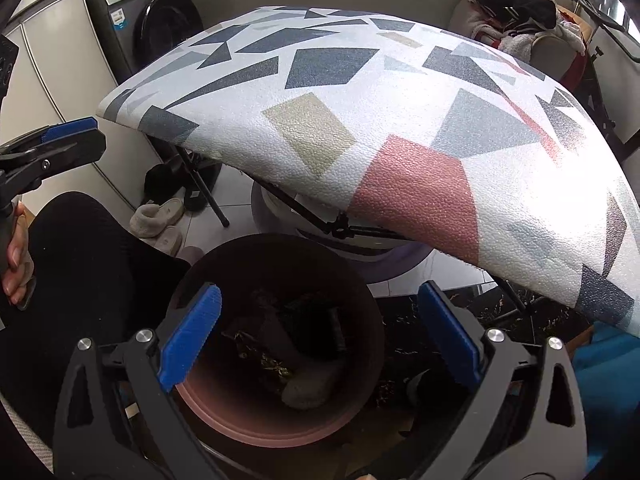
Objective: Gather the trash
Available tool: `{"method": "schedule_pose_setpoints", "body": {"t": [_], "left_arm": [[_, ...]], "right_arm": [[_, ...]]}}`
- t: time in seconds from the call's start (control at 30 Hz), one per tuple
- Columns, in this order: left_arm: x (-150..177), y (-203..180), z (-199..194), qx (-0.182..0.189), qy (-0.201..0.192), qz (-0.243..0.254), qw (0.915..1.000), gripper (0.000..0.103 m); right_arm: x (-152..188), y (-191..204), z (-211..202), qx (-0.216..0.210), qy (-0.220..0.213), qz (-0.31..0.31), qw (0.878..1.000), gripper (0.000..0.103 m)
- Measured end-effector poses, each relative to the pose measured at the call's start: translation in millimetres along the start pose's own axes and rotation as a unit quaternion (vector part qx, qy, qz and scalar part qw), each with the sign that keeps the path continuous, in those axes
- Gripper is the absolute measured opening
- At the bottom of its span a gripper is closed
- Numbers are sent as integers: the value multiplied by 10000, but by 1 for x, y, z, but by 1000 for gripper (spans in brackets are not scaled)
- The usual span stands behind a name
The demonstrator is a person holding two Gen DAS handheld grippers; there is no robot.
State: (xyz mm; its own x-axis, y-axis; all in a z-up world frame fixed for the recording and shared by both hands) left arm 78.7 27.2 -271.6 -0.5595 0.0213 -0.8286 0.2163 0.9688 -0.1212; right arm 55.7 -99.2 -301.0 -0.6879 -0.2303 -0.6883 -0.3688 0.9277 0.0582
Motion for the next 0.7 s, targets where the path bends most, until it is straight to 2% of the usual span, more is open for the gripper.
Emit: {"method": "schedule_pose_setpoints", "body": {"t": [0.3,0.43,0.57,0.7], "left_arm": [[-1,2,0,-55,3,46,10000,97],[-13,-1,-4,-31,-68,148,9999,97],[-53,-8,-14,-180,-384,414,9982,97],[-114,-22,-37,-123,-1001,540,9934,97]], "right_arm": [[-3,-3,-5,95,-92,10,9999,97],[-27,-11,-20,289,-385,-68,9988,97],[-75,-23,-49,471,-910,-159,9946,97],[-127,-36,-86,603,-1449,-68,9876,97]]}}
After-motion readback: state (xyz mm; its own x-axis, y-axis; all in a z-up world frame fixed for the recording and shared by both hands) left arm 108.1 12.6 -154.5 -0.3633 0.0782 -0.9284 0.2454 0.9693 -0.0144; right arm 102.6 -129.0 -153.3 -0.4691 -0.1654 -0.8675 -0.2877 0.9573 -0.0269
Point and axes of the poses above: each gripper's, at about its wrist camera, not at the fingertips, and z roughly the way its jaws point, y to its left, x to its underside, the point moved 9 cm from there along z, roughly the way its jaws point, and after that the axes turned 13 degrees about -y, right-handed, at the moved point
